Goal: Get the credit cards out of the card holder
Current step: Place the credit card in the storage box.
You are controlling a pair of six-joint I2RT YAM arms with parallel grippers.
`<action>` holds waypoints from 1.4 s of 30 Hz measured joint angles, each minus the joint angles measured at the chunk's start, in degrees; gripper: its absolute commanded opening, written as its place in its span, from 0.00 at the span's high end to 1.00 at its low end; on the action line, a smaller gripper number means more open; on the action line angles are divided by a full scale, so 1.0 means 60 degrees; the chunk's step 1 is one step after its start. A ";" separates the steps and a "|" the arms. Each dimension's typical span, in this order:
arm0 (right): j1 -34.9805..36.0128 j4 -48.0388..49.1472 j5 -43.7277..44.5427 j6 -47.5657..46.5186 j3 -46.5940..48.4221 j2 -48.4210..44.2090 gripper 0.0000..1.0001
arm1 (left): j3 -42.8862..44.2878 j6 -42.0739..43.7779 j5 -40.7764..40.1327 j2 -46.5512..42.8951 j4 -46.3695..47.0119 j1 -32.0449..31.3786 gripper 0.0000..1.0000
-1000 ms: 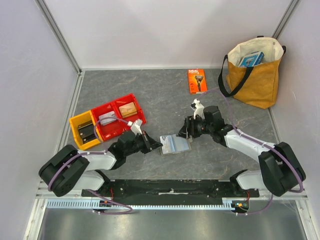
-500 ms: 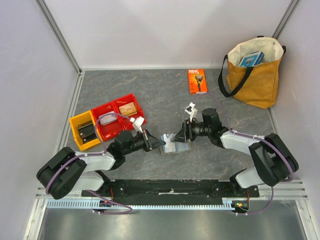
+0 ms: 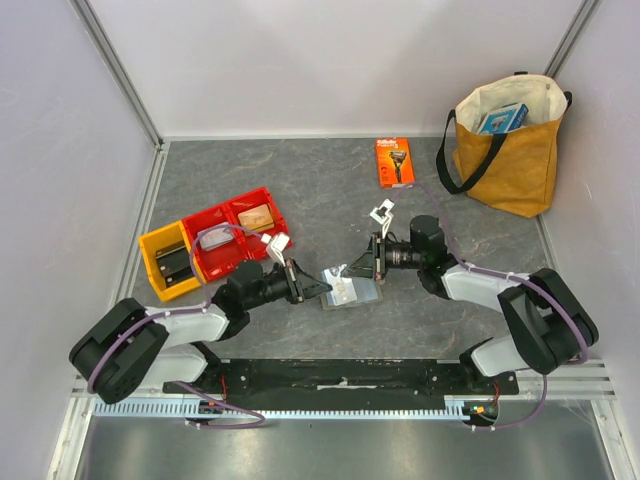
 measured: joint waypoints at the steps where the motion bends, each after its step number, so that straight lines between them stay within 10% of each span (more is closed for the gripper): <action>1: 0.0004 0.0098 0.0018 0.0113 -0.0055 -0.0066 1.00 | 0.0004 0.0022 -0.0036 -0.0135 -0.0109 -0.0004 0.77; 5: 0.0025 0.0532 0.0550 0.0758 -0.0401 -0.0667 1.00 | 0.0007 0.0073 -0.0725 -0.1180 -0.0714 -0.0015 0.36; 10: 0.0127 0.1202 0.2306 0.1883 -0.1140 -0.2069 1.00 | 0.0007 -0.0127 -0.2047 -0.2681 -0.1377 -0.0120 0.20; 27: 0.2871 0.0973 1.1140 0.5814 -0.2412 -0.6007 1.00 | 0.1304 -0.0758 -0.5031 -0.2466 -0.2069 -0.2047 0.22; 42: 0.3297 0.0495 1.1708 0.6688 -0.2353 -0.5716 1.00 | 0.1905 -0.0692 -0.5169 -0.1803 -0.1501 -0.2459 0.35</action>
